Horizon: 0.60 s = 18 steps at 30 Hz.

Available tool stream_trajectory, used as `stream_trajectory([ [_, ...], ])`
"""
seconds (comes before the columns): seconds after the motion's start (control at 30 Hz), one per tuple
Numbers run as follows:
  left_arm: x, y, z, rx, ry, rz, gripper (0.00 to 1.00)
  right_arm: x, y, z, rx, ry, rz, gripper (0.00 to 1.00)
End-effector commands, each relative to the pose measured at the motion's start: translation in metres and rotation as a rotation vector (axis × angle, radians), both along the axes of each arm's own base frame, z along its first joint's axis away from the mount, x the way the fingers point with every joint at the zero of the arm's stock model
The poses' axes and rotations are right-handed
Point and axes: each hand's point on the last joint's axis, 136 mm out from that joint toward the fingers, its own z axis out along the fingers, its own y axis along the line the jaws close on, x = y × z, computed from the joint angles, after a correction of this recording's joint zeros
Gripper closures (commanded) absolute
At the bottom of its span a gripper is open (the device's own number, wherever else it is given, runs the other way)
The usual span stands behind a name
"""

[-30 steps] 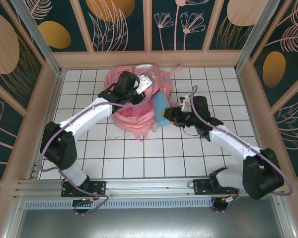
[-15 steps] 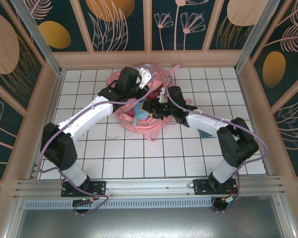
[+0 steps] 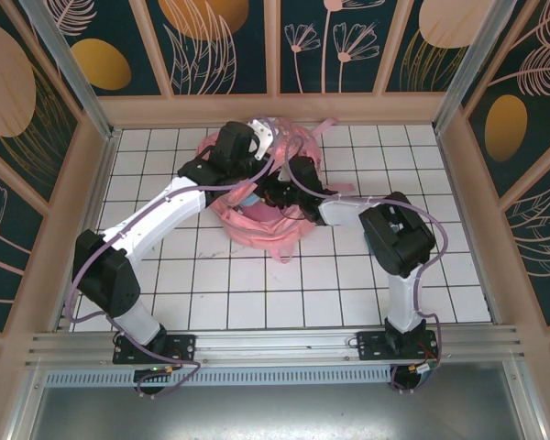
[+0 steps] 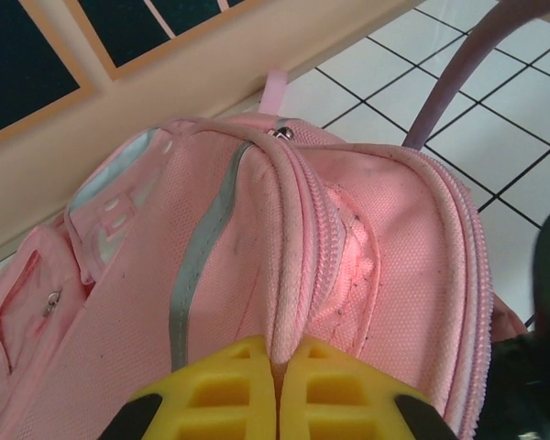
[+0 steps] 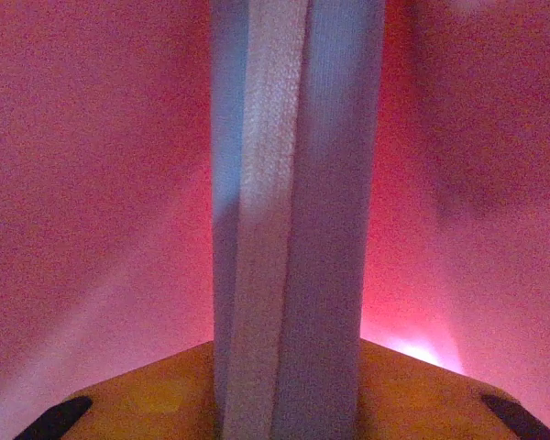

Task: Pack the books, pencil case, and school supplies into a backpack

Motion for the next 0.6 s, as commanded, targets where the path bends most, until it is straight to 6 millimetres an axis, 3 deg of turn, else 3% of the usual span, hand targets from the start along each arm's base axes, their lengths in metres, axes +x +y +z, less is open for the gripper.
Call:
stream_trajectory([
  [0.0, -0.003, -0.008, 0.119, -0.250, -0.223, 0.005, 1.00, 0.005, 0.028, 0.037, 0.103, -0.146, 0.053, 0.65],
  [0.07, -0.001, -0.008, 0.117, -0.253, -0.212, 0.014, 1.00, 0.007, 0.032, 0.030, 0.099, -0.131, 0.052, 0.59],
  [0.1, 0.001, -0.007, 0.116, -0.258, -0.208, 0.028, 1.00, 0.008, 0.032, 0.027, 0.089, -0.117, 0.044, 0.51],
  [0.2, 0.006, -0.006, 0.112, -0.269, -0.187, 0.064, 1.00, 0.011, 0.022, 0.018, 0.039, -0.082, -0.002, 0.33],
  [0.23, 0.008, -0.006, 0.110, -0.270, -0.182, 0.071, 1.00, 0.010, 0.017, 0.021, 0.032, -0.076, -0.017, 0.31],
  [0.37, 0.013, -0.006, 0.106, -0.267, -0.167, 0.092, 1.00, 0.003, -0.016, 0.018, -0.003, -0.008, -0.091, 0.30],
  [0.57, 0.018, -0.012, 0.096, -0.265, -0.137, 0.094, 1.00, -0.022, -0.052, 0.031, 0.023, 0.030, -0.135, 0.42],
])
